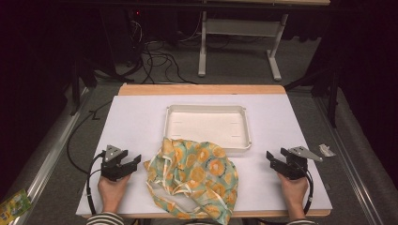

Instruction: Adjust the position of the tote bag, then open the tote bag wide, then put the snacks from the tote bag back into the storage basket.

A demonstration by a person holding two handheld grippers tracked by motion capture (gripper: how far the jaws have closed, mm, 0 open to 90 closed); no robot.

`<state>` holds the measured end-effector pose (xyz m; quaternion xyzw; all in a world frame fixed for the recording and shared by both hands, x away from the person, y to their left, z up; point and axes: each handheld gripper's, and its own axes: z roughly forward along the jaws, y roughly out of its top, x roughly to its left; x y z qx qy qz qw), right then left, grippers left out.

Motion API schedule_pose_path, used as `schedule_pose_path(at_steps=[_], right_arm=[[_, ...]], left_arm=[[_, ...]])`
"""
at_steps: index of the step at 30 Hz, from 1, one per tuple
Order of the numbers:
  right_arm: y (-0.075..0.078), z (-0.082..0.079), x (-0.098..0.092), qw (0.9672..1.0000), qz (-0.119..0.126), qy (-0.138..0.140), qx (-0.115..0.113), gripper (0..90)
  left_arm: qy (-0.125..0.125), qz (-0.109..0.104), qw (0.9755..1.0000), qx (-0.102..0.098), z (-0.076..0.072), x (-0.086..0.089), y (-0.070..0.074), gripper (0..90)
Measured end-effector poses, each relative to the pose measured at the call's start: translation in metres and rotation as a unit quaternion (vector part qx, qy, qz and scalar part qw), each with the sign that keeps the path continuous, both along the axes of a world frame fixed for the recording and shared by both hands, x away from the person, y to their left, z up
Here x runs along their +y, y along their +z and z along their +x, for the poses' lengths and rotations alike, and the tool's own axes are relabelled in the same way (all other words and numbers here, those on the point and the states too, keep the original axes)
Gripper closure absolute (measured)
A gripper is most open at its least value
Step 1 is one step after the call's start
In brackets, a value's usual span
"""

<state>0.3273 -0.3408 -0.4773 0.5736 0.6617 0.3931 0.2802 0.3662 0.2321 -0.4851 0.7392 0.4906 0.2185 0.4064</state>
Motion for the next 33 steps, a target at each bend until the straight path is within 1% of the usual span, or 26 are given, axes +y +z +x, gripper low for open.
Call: schedule_pose_path(at_steps=[7,9,12,16,17,18,19,21,23,26,28,31,33], right_arm=[[0.0001,-0.0006,0.0001,1.0,-0.001,-0.004,-0.003,35.7],[0.0001,-0.0007,0.0006,1.0,-0.002,-0.008,-0.002,35.7],[0.0,-0.0004,0.0002,1.0,-0.004,-0.007,-0.002,35.7],[0.0001,-0.0007,0.0001,1.0,0.002,-0.009,-0.001,35.4],[0.0,-0.0003,-0.0003,1.0,0.003,-0.009,-0.001,35.0],[0.0001,-0.0005,-0.0012,0.9999,0.007,-0.01,0.0,34.9],[0.0001,-0.0005,-0.0012,0.9999,0.007,-0.01,0.0,34.9],[-0.0001,-0.0001,-0.0019,0.9999,0.009,-0.009,0.001,34.8],[-0.0001,0.0001,-0.0017,0.9999,0.007,-0.009,0.001,34.8],[-0.0001,0.0001,-0.0014,0.9999,0.005,-0.009,0.001,34.8],[-0.0001,0.0,-0.0015,0.9999,0.007,-0.01,0.001,34.9],[-0.0002,0.0002,-0.0018,0.9999,0.007,-0.009,0.001,34.8],[-0.0001,0.0001,-0.0017,0.9999,0.007,-0.009,0.001,34.8]], left_arm=[[0.0,0.001,1.0,0.002,0.0001,-0.0002,0.0,38.7],[-0.002,-0.002,1.0,0.003,0.0005,0.0006,0.0001,39.0],[-0.003,-0.01,0.9999,0.003,0.0001,0.0018,0.0004,39.0],[-0.004,-0.01,0.9999,0.001,-0.0001,0.0015,0.0007,39.1],[-0.004,-0.009,0.9999,-0.001,-0.0005,0.0015,0.001,39.3],[-0.006,-0.003,1.0,-0.003,-0.001,-0.0001,0.0016,39.6],[-0.006,-0.003,1.0,-0.003,-0.001,-0.0001,0.0016,39.6],[-0.006,0.005,1.0,-0.004,-0.0017,-0.0017,0.002,39.3],[-0.006,0.001,1.0,-0.002,-0.0019,-0.0015,0.0024,38.7],[-0.005,0.002,1.0,0.006,-0.0026,0.0,0.0026,38.3],[-0.006,0.001,1.0,0.002,-0.0033,0.0008,0.0031,38.2],[-0.007,-0.011,0.9999,0.0,-0.0047,0.0007,0.0044,38.4],[-0.01,-0.022,0.9997,0.003,-0.0051,0.0005,0.0056,38.5]])
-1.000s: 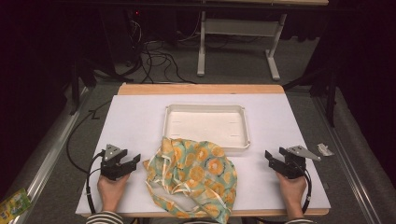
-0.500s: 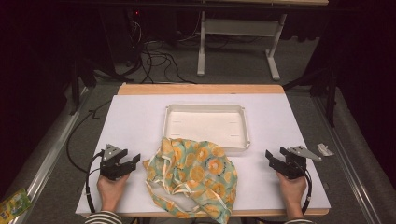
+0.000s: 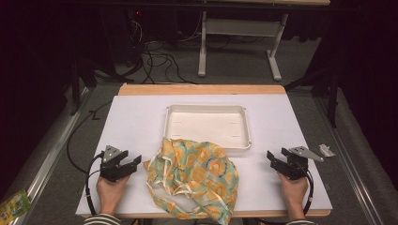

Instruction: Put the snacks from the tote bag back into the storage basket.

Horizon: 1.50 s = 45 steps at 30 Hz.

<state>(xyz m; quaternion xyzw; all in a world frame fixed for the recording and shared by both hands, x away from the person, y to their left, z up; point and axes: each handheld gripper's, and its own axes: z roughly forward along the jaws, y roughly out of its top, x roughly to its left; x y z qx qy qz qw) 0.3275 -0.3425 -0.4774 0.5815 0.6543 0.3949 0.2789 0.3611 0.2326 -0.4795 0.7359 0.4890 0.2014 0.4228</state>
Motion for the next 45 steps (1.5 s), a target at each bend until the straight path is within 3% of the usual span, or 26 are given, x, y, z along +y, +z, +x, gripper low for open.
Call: schedule_pose_path(at_steps=[8,19,25,45], right_arm=[[0.0,0.0,0.0,1.0,0.0,0.001,0.0,34.8],[0.0,0.0,0.001,1.0,-0.005,0.005,-0.002,34.8],[0.0,0.0,0.002,1.0,-0.008,0.003,0.002,34.8],[0.0,0.002,0.004,0.9998,-0.018,0.004,0.009,35.0]], left_arm=[[-0.011,-0.008,0.9999,0.004,-0.005,-0.001,0.004,42.4],[-0.027,-0.024,0.9994,-0.006,-0.017,-0.005,0.013,42.6],[-0.041,-0.019,0.9989,-0.01,-0.025,-0.011,0.019,43.2],[-0.097,-0.025,0.9947,-0.025,-0.053,-0.036,0.032,45.0]])
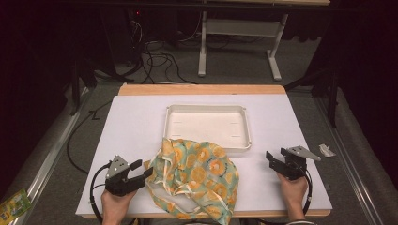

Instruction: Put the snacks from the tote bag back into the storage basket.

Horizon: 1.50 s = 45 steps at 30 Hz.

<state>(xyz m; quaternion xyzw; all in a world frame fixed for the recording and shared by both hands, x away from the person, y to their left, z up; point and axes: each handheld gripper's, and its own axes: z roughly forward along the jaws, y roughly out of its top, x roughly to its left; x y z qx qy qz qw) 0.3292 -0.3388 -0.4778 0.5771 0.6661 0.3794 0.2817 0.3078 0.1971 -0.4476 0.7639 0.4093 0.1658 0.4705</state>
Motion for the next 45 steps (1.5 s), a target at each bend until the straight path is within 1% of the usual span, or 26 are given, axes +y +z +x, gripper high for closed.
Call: schedule_pose_path(at_steps=[1,5,9,13,19,23,33,36,42,45], right_arm=[[0.0,0.0,0.001,1.0,0.0,-0.002,0.0,35.1],[0.0,0.0,0.001,1.0,-0.003,-0.001,0.001,35.1],[0.0,0.0,0.001,1.0,-0.004,-0.002,0.001,35.1],[0.0,0.0,0.001,1.0,-0.006,-0.002,0.001,35.1],[0.0,0.0,0.002,1.0,-0.005,-0.002,0.003,35.0],[0.0,0.001,0.002,1.0,-0.009,0.001,0.002,35.0],[0.0,0.001,0.003,0.9999,-0.016,0.001,0.005,35.0],[0.0,0.001,0.003,0.9998,-0.017,0.002,0.005,35.0],[0.0,0.001,0.004,0.9998,-0.018,0.0,0.008,34.9],[0.0,0.001,0.005,0.9997,-0.022,0.003,0.006,35.0]], left_arm=[[-0.006,0.001,1.0,0.0,-0.002,-0.003,0.0,45.0],[-0.014,0.001,0.9999,-0.001,-0.004,-0.007,0.001,44.5],[-0.021,-0.004,0.9998,0.001,-0.006,-0.011,0.002,43.7],[-0.029,-0.009,0.9995,-0.003,-0.01,-0.014,0.005,42.5],[-0.04,-0.009,0.9992,-0.006,-0.012,-0.019,0.008,41.6],[-0.048,-0.009,0.9988,-0.006,-0.014,-0.025,0.009,41.0],[-0.066,-0.009,0.9978,-0.001,-0.012,-0.041,0.007,39.6],[-0.074,-0.009,0.9972,0.004,-0.01,-0.047,0.006,38.1],[-0.082,-0.012,0.9966,0.008,-0.007,-0.055,0.007,36.3],[-0.084,-0.01,0.9963,0.01,-0.005,-0.059,0.008,35.7]])
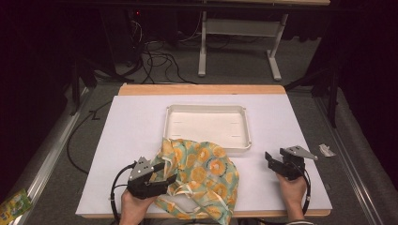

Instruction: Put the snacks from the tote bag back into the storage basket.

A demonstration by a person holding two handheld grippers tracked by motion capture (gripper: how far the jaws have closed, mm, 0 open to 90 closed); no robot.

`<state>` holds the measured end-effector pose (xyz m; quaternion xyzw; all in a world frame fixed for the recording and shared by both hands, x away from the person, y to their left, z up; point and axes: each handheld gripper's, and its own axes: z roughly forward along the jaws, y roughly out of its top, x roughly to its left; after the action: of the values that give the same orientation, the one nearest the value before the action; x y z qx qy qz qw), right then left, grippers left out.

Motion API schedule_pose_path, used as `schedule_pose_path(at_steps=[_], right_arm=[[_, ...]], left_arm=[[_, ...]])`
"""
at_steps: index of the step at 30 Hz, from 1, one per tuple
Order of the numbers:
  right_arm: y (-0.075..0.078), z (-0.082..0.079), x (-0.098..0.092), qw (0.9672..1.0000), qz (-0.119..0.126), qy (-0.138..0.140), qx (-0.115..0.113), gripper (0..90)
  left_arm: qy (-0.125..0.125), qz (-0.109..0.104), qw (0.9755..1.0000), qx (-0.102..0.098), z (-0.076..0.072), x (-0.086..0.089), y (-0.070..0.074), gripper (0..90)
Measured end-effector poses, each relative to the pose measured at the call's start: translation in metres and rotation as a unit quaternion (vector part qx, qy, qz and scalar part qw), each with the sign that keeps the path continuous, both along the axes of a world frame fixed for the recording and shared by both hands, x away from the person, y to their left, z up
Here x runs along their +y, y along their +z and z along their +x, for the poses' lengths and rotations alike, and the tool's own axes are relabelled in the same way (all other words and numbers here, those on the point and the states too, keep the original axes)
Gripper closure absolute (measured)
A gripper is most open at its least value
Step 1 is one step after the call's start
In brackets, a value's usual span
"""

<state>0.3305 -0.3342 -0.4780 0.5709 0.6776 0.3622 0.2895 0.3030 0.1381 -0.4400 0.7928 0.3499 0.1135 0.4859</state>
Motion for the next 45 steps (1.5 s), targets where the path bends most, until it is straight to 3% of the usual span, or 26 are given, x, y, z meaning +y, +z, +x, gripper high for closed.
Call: schedule_pose_path(at_steps=[10,18,29,34,38,41,45], right_arm=[[0.0,0.0,0.001,1.0,-0.006,0.001,0.004,35.3],[0.0,0.001,0.002,0.9999,-0.009,0.002,0.005,34.7],[0.0,0.001,0.002,0.9999,-0.009,0.002,0.007,34.3],[0.0,0.001,0.003,0.9999,-0.013,0.002,0.008,23.8],[0.0,0.004,0.005,0.9985,-0.013,0.044,0.028,27.8],[0.002,0.003,0.009,0.9976,-0.031,0.056,0.026,33.9],[0.008,-0.003,0.015,0.9964,-0.01,0.081,0.019,41.7]], left_arm=[[0.0,0.02,0.9997,0.016,0.008,-0.013,-0.005,37.1],[0.006,0.033,0.9992,0.023,0.011,-0.02,-0.007,46.9],[-0.012,0.047,0.9985,0.025,0.014,-0.028,-0.01,79.4],[-0.021,0.044,0.9987,0.014,0.012,-0.026,-0.009,88.9],[-0.024,0.031,0.9992,0.008,0.011,-0.023,-0.006,89.4],[-0.027,0.027,0.9993,-0.001,0.01,-0.021,-0.001,89.5],[-0.031,0.02,0.9993,-0.009,0.01,-0.02,0.005,89.6]])
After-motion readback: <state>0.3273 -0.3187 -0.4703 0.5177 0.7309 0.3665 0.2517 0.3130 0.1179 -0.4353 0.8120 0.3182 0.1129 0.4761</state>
